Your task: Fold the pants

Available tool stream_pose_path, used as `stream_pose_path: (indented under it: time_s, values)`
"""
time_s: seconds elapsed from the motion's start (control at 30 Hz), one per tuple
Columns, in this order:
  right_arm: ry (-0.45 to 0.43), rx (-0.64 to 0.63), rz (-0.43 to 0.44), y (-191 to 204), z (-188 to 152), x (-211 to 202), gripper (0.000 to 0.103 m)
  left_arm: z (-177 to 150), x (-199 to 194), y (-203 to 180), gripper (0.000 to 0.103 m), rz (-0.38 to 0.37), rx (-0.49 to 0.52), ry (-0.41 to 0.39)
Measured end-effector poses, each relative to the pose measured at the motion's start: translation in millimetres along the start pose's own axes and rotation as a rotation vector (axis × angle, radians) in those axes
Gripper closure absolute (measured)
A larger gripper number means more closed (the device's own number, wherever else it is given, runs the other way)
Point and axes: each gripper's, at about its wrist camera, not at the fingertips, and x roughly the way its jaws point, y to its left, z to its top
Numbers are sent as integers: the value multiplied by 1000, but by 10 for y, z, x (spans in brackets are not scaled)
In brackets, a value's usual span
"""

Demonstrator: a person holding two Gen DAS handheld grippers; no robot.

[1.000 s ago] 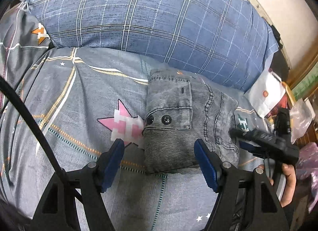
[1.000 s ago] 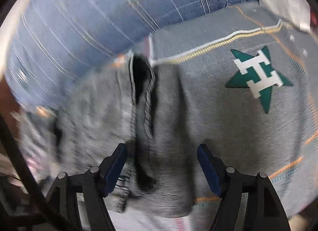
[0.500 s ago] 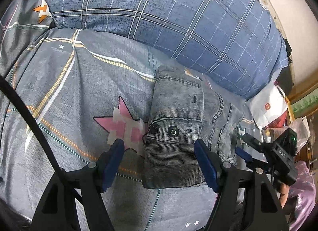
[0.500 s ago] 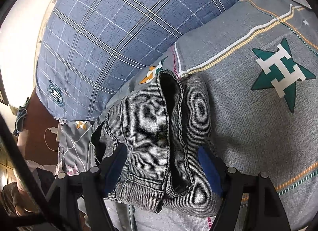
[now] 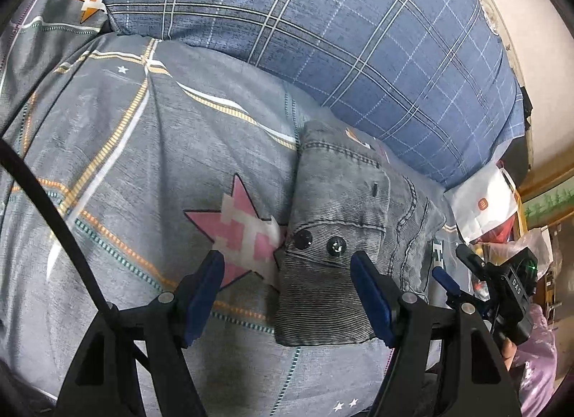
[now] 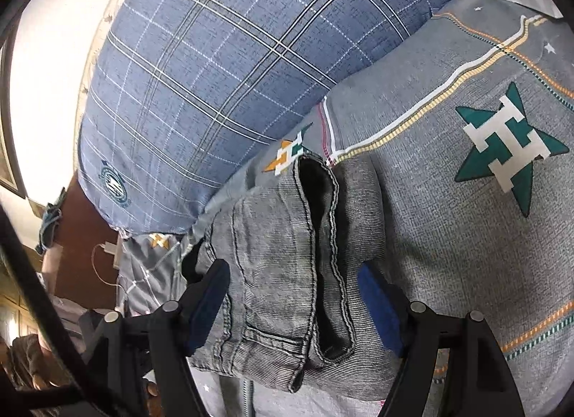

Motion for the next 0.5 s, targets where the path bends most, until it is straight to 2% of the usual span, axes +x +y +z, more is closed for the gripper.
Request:
stream_pose_path:
  time_s: [0.27, 0.5]
  values:
    - [19, -23, -30, 62, -19, 46, 26, 26, 59, 10, 30, 24, 1, 3]
    - [16, -15, -12, 58, -9, 22, 26, 56, 183, -64, 30, 20, 35, 23]
